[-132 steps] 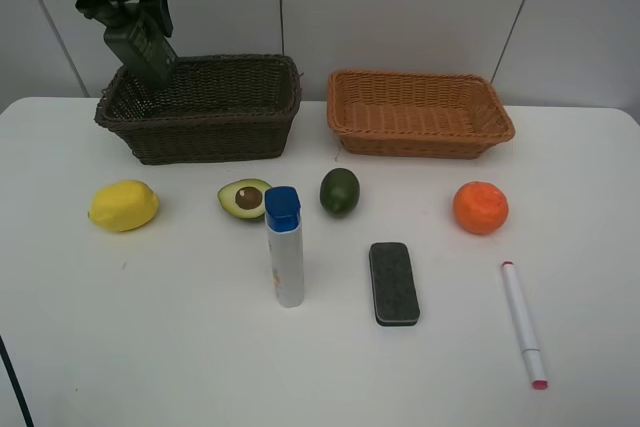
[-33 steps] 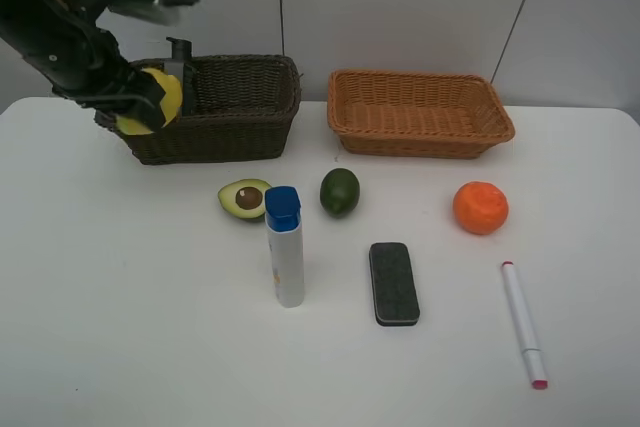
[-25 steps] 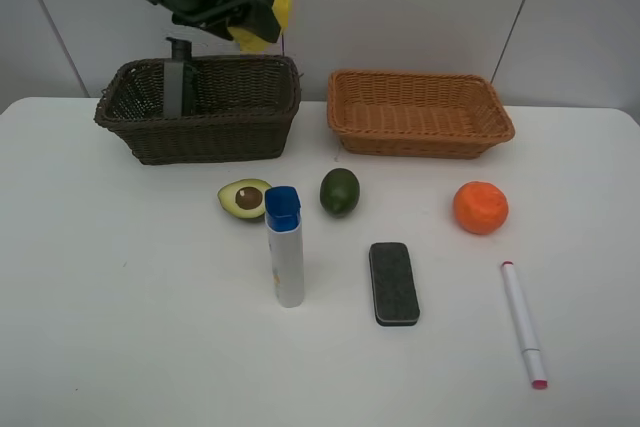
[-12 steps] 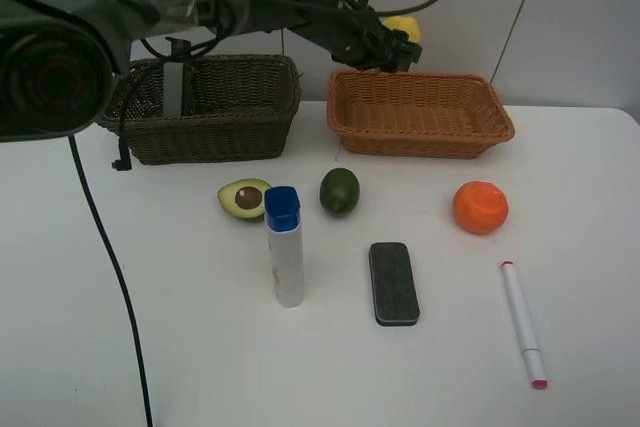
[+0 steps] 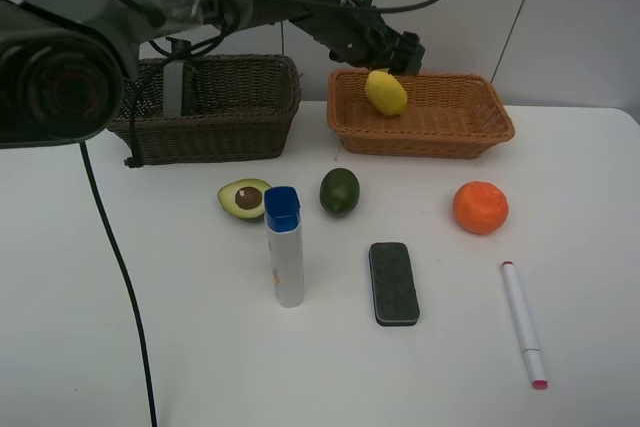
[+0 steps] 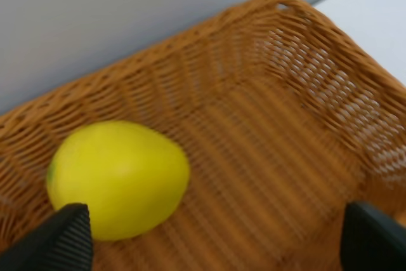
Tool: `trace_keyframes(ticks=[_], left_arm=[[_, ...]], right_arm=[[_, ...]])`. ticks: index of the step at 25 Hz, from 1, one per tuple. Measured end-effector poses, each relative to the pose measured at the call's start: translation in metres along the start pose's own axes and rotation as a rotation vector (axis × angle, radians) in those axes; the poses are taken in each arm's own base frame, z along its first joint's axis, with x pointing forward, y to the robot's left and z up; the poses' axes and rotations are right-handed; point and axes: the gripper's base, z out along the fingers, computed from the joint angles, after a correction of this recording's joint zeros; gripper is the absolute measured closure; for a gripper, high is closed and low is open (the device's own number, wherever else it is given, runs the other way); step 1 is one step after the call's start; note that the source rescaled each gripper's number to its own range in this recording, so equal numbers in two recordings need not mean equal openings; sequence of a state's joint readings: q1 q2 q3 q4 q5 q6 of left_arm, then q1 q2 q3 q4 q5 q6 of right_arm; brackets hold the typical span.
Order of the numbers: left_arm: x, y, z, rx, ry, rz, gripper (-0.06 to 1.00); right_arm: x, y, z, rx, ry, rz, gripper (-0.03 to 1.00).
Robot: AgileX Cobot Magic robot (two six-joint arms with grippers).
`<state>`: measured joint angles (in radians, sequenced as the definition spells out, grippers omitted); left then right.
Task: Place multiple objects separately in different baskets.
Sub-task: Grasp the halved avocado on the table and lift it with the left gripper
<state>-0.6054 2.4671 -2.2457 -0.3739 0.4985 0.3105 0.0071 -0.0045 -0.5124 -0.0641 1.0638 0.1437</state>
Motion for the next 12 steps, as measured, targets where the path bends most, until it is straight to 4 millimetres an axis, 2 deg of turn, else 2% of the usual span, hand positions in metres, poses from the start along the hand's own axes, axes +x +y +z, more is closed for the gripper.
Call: trace_keyframes(ticks=[3,5,8,12], left_arm=[[-0.014,-0.01,-0.039,0.028,0.116,0.058,-0.05],[-0.021,-0.018,-0.073,0.042,0.222,0.101,-0.05],[-0.024,-0.022,-0.116,0.019,0.39,0.166,-0.05],[-0.033,-0.019,-0.151,-0.096,0.431,0.218,-0.05]], right_arm=[[0.0,0.0,0.0,0.0,0.0,0.0,-0.02],[0.0,0.0,0.0,0.0,0.0,0.0,-0.02],[0.0,0.0,0.0,0.0,0.0,0.0,-0.02],[0.0,0.0,0.0,0.0,0.0,0.0,-0.02]])
